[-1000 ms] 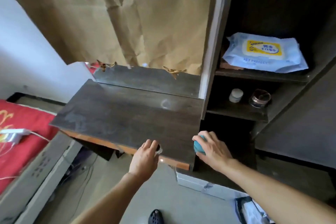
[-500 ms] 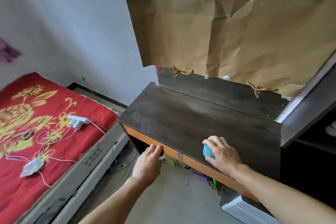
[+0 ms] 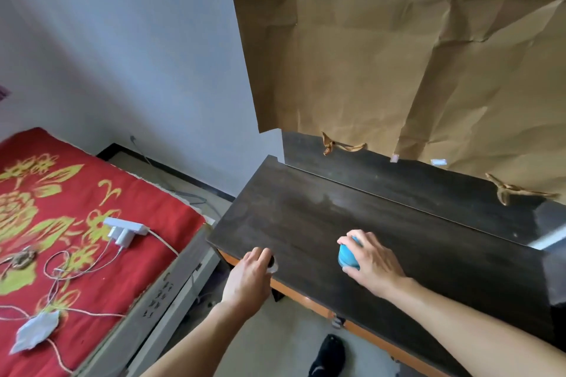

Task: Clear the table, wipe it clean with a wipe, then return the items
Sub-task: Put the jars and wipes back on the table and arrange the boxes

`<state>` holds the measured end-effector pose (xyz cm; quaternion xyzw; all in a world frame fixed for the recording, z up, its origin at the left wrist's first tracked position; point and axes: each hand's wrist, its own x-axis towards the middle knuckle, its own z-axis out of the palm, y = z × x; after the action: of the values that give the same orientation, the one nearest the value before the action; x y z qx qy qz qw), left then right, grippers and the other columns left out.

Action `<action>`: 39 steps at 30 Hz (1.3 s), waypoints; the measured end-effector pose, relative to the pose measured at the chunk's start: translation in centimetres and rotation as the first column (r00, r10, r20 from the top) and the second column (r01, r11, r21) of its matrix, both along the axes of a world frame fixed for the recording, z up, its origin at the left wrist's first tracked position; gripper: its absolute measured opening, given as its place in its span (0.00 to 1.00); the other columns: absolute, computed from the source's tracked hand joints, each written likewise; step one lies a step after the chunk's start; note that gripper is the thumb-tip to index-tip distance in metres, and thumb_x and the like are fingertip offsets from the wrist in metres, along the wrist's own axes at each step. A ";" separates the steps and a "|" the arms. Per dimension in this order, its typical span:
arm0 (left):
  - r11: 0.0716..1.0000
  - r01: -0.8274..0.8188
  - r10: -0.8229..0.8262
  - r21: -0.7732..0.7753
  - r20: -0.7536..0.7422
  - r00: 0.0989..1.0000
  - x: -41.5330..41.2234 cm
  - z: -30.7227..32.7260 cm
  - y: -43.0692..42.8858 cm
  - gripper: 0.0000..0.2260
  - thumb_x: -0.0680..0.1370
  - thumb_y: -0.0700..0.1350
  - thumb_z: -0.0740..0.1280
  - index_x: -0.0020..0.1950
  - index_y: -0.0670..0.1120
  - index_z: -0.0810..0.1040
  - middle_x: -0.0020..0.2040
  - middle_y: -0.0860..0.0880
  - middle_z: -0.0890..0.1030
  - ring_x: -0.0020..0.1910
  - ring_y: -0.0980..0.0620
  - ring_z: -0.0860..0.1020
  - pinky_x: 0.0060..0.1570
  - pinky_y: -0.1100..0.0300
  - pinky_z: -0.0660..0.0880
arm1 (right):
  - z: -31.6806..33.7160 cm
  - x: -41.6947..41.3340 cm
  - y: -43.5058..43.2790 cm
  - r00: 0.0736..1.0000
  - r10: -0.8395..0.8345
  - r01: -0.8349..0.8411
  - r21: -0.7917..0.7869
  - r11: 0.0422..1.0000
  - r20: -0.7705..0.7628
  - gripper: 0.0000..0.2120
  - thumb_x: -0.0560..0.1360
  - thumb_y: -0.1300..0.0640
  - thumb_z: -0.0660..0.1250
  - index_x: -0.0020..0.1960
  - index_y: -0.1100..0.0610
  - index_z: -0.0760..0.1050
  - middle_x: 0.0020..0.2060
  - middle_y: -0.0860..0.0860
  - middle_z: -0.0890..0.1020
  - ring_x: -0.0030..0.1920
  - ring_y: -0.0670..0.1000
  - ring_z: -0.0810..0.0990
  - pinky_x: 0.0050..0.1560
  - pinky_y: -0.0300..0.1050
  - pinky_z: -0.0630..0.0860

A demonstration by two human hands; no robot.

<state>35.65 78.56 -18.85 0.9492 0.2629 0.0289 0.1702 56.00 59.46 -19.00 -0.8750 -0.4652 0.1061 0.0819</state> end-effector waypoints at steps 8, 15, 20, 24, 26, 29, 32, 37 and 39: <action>0.999 -0.027 0.026 -0.025 -0.034 0.999 6.3 -1.2 9.9 0.08 0.70 0.40 0.65 0.48 0.48 0.72 0.45 0.52 0.75 0.46 0.48 0.74 0.40 0.53 0.73 | -1.4 5.7 11.2 0.998 -0.010 0.011 0.013 1.000 -0.068 0.25 0.72 0.48 0.68 0.66 0.46 0.64 0.63 0.45 0.66 0.61 0.50 0.68 0.49 0.46 0.76; 0.995 0.041 -0.050 -0.094 -0.102 0.994 11.8 -2.6 15.9 0.10 0.73 0.40 0.63 0.53 0.47 0.74 0.50 0.51 0.77 0.52 0.48 0.74 0.48 0.56 0.71 | -2.6 7.9 16.8 0.991 -0.049 0.049 -0.001 0.999 -0.121 0.30 0.72 0.49 0.70 0.69 0.48 0.62 0.65 0.45 0.66 0.63 0.49 0.67 0.53 0.45 0.74; 0.979 0.154 -0.172 -0.132 -0.146 0.974 16.7 -4.4 21.0 0.08 0.73 0.37 0.63 0.51 0.46 0.73 0.51 0.49 0.76 0.53 0.46 0.74 0.46 0.55 0.70 | -3.6 8.9 20.6 0.977 -0.167 0.165 -0.025 0.986 -0.131 0.26 0.71 0.52 0.71 0.65 0.49 0.65 0.64 0.47 0.65 0.62 0.51 0.68 0.49 0.48 0.77; 0.953 0.258 -0.283 -0.158 -0.163 0.945 21.0 -6.0 24.5 0.11 0.72 0.36 0.63 0.53 0.45 0.74 0.52 0.48 0.76 0.53 0.45 0.74 0.44 0.53 0.71 | -4.7 9.7 24.0 0.954 -0.268 0.265 -0.039 0.963 -0.135 0.25 0.71 0.53 0.70 0.65 0.49 0.65 0.64 0.48 0.65 0.62 0.52 0.67 0.49 0.51 0.77; 0.939 0.301 -0.328 -0.166 -0.166 0.930 23.1 -6.6 25.5 0.13 0.72 0.35 0.63 0.55 0.45 0.74 0.53 0.48 0.76 0.53 0.45 0.74 0.45 0.52 0.71 | -5.4 10.0 25.5 0.940 -0.316 0.315 -0.025 0.949 -0.133 0.24 0.71 0.54 0.70 0.64 0.50 0.66 0.63 0.49 0.66 0.61 0.52 0.68 0.49 0.51 0.77; 0.918 0.354 -0.381 -0.177 -0.157 0.911 25.4 -7.4 26.5 0.11 0.73 0.36 0.63 0.55 0.43 0.74 0.53 0.46 0.76 0.54 0.44 0.74 0.46 0.53 0.70 | -6.5 10.2 27.4 0.927 -0.352 0.356 0.010 0.934 -0.126 0.25 0.69 0.56 0.72 0.63 0.51 0.68 0.62 0.50 0.68 0.60 0.54 0.69 0.46 0.51 0.78; 0.895 0.404 -0.431 -0.191 -0.129 0.893 26.8 -8.3 27.0 0.12 0.72 0.35 0.63 0.54 0.41 0.74 0.52 0.45 0.77 0.53 0.43 0.74 0.46 0.52 0.70 | -7.1 10.4 28.8 0.920 -0.380 0.385 0.042 0.922 -0.094 0.25 0.67 0.57 0.73 0.62 0.51 0.69 0.61 0.51 0.69 0.59 0.54 0.71 0.44 0.51 0.79; 0.874 0.438 -0.460 -0.211 -0.068 0.885 27.9 -9.4 27.2 0.18 0.71 0.35 0.65 0.60 0.44 0.75 0.54 0.45 0.76 0.51 0.41 0.76 0.42 0.49 0.75 | -7.6 10.7 29.6 0.894 -0.440 0.444 0.030 0.896 -0.086 0.28 0.67 0.56 0.73 0.64 0.50 0.67 0.64 0.53 0.68 0.63 0.56 0.69 0.46 0.52 0.80; 0.874 0.434 -0.458 -0.217 -0.074 0.886 27.9 -9.5 27.4 0.19 0.71 0.36 0.66 0.62 0.46 0.74 0.55 0.45 0.75 0.51 0.41 0.77 0.40 0.50 0.75 | -7.6 10.6 29.3 0.886 -0.453 0.457 0.016 0.889 -0.104 0.32 0.68 0.55 0.73 0.68 0.49 0.64 0.67 0.53 0.65 0.66 0.56 0.66 0.51 0.51 0.77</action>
<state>63.54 105.93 -28.35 0.9629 0.0482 -0.0956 0.2476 66.64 88.80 -26.63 -0.9516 -0.2448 0.1169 0.1445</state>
